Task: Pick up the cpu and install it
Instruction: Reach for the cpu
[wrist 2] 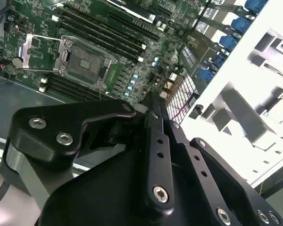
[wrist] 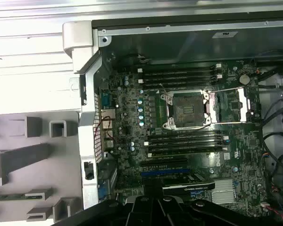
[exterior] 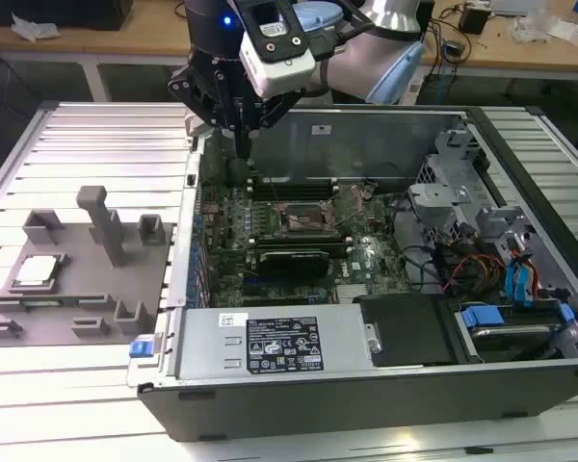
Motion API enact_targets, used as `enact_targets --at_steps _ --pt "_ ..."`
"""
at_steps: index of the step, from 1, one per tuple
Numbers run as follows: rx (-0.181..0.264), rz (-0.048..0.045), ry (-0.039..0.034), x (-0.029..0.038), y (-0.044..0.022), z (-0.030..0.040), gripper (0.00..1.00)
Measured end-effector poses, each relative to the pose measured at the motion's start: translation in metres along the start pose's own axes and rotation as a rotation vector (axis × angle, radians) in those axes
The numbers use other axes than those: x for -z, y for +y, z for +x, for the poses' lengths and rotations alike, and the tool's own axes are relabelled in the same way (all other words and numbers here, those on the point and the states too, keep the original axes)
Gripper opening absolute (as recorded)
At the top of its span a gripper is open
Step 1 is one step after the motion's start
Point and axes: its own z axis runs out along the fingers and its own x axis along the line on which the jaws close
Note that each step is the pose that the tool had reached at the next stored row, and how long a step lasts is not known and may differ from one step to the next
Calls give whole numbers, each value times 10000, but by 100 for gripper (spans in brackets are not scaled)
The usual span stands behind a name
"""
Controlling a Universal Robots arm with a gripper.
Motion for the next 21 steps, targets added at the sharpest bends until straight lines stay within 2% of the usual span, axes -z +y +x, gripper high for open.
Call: enact_targets --at_steps 9,21 --pt "0 0 0 0 0 0 11" --pt "-1 0 0 2 3 75 11"
